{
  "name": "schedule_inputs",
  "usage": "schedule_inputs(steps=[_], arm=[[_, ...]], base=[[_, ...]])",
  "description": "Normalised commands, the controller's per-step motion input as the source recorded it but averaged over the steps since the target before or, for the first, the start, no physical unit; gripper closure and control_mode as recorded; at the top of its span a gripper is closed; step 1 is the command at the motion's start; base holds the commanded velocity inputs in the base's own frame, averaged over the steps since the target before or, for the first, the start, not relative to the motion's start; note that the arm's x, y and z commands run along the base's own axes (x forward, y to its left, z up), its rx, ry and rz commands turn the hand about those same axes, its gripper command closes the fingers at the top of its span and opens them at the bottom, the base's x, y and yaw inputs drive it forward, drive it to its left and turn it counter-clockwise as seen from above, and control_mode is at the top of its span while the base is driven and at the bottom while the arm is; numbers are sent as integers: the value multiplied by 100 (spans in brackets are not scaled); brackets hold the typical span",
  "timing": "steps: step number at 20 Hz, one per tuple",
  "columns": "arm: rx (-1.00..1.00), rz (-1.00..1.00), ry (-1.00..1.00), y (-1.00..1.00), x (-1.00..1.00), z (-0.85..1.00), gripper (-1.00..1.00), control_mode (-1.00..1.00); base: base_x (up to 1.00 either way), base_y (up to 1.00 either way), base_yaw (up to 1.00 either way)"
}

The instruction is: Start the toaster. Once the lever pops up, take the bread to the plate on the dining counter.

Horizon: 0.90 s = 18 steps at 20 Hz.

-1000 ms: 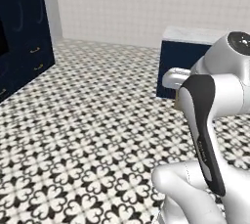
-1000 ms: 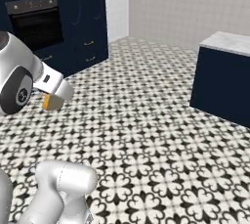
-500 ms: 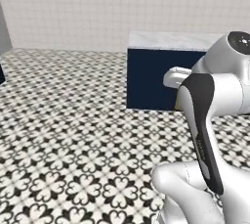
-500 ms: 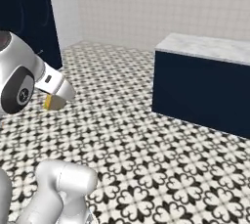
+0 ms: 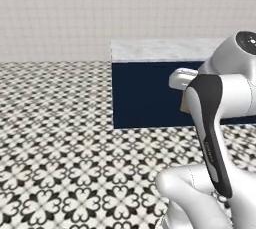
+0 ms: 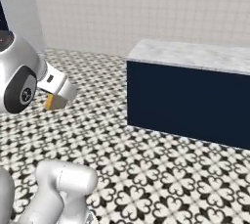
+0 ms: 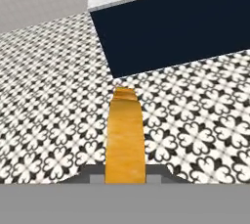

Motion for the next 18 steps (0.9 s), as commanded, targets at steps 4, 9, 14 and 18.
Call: schedule_inputs(steps=[4,9,14,18], arm=[[0,0,0,0,0,0,100,100],[0,0,0,0,0,0,100,100],[0,0,0,0,0,0,100,100],[0,0,0,0,0,0,100,100]], base=[[100,77,-27],[100,97,-26],[100,95,-26],[100,83,-27]])
